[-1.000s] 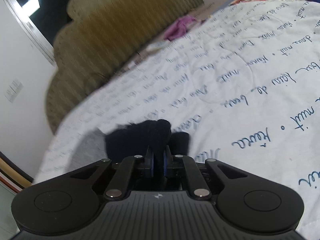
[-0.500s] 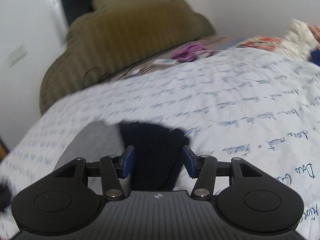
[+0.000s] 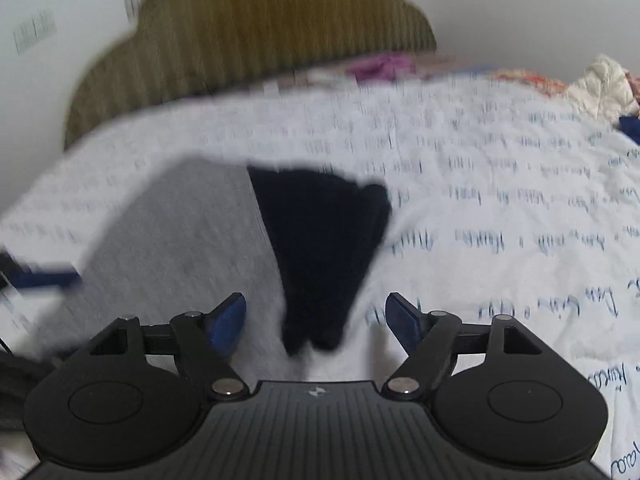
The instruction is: Fold small clothes
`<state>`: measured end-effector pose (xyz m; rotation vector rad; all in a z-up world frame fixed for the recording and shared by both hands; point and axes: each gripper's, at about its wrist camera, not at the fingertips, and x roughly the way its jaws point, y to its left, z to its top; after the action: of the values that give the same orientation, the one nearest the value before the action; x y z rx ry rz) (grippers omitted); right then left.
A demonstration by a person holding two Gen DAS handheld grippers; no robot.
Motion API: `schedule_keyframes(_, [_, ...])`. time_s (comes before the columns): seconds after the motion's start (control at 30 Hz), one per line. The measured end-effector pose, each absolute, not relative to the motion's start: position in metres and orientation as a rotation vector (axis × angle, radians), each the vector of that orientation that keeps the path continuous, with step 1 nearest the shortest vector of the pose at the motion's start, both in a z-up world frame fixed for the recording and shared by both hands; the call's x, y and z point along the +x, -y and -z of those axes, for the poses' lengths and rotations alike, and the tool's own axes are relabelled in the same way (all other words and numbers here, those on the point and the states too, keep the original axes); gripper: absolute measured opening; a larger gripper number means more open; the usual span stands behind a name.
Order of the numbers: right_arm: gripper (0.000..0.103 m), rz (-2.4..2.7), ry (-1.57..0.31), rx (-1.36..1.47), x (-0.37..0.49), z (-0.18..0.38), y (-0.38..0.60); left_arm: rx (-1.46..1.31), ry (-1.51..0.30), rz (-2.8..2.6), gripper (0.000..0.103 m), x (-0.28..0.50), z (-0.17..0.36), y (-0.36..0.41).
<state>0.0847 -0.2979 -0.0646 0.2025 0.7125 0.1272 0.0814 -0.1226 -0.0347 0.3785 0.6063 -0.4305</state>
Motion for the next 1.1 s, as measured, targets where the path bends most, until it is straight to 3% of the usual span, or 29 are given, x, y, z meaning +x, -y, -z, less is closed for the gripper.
schedule_keyframes(0.37, [0.077,-0.143,-0.693,0.361,0.1,0.054,0.324,0.379,-0.592,0.292,0.096,0.117,0.023,0.115])
schedule_keyframes(1.1, [0.081,-0.399,-0.743,0.595,0.17,0.084,0.343,0.119,-0.748,0.461,0.099,0.219,0.034,0.102])
